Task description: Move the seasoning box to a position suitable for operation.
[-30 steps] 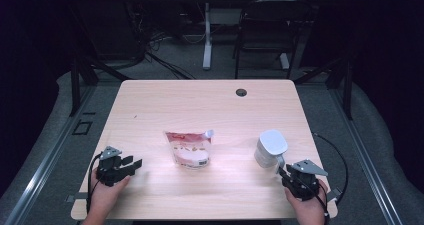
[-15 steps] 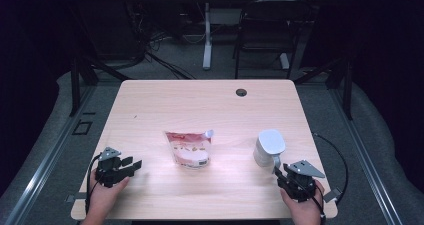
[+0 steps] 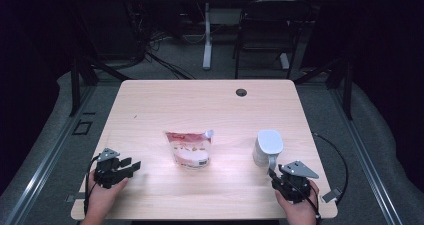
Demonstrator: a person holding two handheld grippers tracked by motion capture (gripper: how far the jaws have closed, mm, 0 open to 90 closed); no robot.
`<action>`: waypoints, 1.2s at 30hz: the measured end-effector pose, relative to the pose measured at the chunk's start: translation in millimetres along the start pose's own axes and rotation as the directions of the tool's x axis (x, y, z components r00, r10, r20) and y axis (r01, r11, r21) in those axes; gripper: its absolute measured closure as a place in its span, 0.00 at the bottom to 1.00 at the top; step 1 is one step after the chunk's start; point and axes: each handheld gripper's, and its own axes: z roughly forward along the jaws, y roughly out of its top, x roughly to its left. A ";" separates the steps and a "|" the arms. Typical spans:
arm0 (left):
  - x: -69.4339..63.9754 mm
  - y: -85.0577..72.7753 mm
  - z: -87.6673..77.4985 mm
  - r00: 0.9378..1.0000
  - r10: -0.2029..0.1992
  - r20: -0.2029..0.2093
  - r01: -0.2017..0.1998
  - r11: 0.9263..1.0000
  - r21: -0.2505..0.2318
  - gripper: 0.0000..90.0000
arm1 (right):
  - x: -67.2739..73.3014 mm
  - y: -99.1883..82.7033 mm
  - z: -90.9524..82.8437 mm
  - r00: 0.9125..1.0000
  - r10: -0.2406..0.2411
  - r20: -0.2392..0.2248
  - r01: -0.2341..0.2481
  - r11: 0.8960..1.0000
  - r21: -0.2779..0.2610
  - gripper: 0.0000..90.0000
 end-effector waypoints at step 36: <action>0.4 0.3 3.7 1.000 0.002 -0.007 -0.002 1.000 0.005 0.59 | -3.4 15.9 15.0 0.995 0.098 -0.004 -0.098 0.995 -0.016 0.76</action>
